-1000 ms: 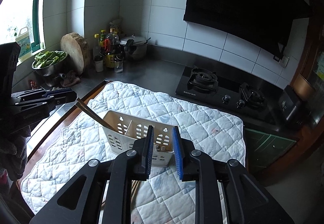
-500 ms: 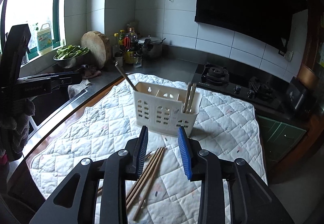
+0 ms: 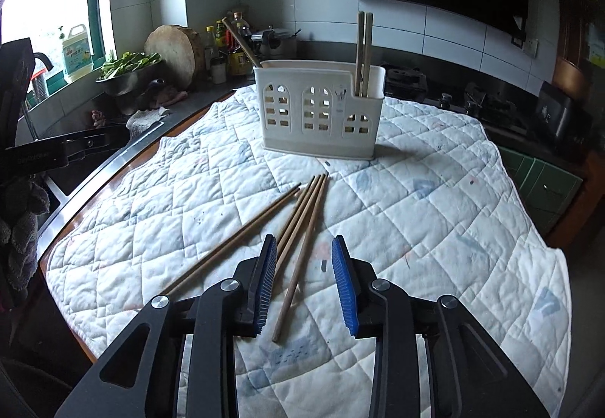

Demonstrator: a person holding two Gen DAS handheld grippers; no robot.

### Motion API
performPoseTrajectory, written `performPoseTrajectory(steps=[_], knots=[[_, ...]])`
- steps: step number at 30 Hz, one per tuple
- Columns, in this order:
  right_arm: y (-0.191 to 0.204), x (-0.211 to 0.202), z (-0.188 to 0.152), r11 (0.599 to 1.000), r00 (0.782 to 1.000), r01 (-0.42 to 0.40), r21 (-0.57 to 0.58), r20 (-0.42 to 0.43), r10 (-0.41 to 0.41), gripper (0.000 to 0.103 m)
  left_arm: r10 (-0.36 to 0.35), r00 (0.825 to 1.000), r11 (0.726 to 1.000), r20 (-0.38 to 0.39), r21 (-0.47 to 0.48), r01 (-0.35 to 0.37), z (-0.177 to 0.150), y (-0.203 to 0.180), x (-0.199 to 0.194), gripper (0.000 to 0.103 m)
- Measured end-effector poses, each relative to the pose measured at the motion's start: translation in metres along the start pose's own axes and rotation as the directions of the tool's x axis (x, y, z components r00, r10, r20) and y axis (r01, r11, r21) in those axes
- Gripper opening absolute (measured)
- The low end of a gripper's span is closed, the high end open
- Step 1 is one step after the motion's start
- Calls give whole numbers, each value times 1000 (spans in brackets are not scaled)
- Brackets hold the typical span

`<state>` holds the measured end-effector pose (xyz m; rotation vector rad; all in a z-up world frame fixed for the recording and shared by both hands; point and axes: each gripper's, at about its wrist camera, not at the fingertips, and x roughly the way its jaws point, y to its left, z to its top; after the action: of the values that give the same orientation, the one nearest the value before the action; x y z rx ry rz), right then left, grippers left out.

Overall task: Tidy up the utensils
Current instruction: 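Close the left tool on another chopstick while the right tool grasps one too, then lift the left tool's chopstick toward the holder while the right tool carries its chopstick there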

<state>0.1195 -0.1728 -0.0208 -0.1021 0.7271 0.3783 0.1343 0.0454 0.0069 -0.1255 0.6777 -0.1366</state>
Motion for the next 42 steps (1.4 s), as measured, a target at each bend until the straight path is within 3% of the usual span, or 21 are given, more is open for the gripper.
performPoseTrajectory(steps=[9, 20, 26, 28, 37, 42], knots=[[5, 32, -37, 998, 997, -12, 64, -81, 17, 30, 26, 999, 999, -28, -36, -27, -33, 7, 6, 69], [7, 60, -45, 996, 991, -8, 89, -136, 20, 21, 18, 997, 999, -76, -32, -20, -59, 2, 18, 67], [5, 64, -45, 995, 989, 5, 95, -145, 9, 14, -20, 991, 1000, -135, -7, 20, -72, -14, 35, 54], [3, 64, -45, 995, 989, 5, 99, -145, 9, 9, -40, 987, 999, -153, -1, 41, -76, -20, 40, 46], [-3, 50, -44, 995, 993, 18, 98, -114, -7, 8, -86, 972, 995, -218, 34, 96, -81, -40, 65, 15], [-9, 36, -40, 995, 996, 18, 101, -83, -10, 7, -85, 967, 995, -241, 38, 97, -82, -40, 75, 12]])
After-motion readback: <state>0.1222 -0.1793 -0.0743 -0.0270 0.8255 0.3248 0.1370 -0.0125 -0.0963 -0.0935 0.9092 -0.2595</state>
